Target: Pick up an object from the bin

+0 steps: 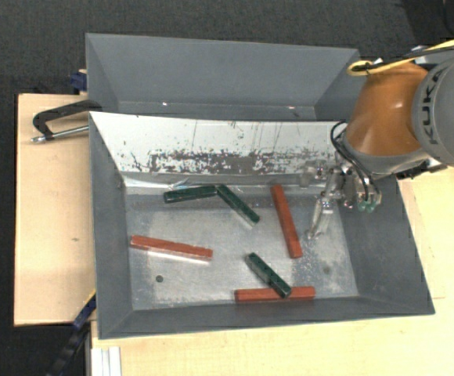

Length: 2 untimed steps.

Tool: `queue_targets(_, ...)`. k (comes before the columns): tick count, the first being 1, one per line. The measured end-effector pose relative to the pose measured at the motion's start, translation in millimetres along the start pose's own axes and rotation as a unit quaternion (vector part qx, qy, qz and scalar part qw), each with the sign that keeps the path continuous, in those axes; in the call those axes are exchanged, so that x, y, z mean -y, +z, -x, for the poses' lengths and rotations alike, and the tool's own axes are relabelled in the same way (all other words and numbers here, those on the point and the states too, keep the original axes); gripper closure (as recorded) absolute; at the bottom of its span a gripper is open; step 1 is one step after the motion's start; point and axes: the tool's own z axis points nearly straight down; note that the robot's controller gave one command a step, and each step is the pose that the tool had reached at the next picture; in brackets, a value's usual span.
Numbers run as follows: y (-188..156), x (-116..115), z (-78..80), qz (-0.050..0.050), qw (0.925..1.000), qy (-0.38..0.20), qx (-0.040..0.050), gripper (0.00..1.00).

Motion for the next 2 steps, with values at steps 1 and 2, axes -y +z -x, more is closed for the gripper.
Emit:
queue_targets(1,31.0,-46.1,-20.3,0.001,0.9999,0.014,-0.0016,0.0)
queue_targets(2,35.9,-54.2,-24.0,0.001,0.9999,0.013,-0.0011,0.0)
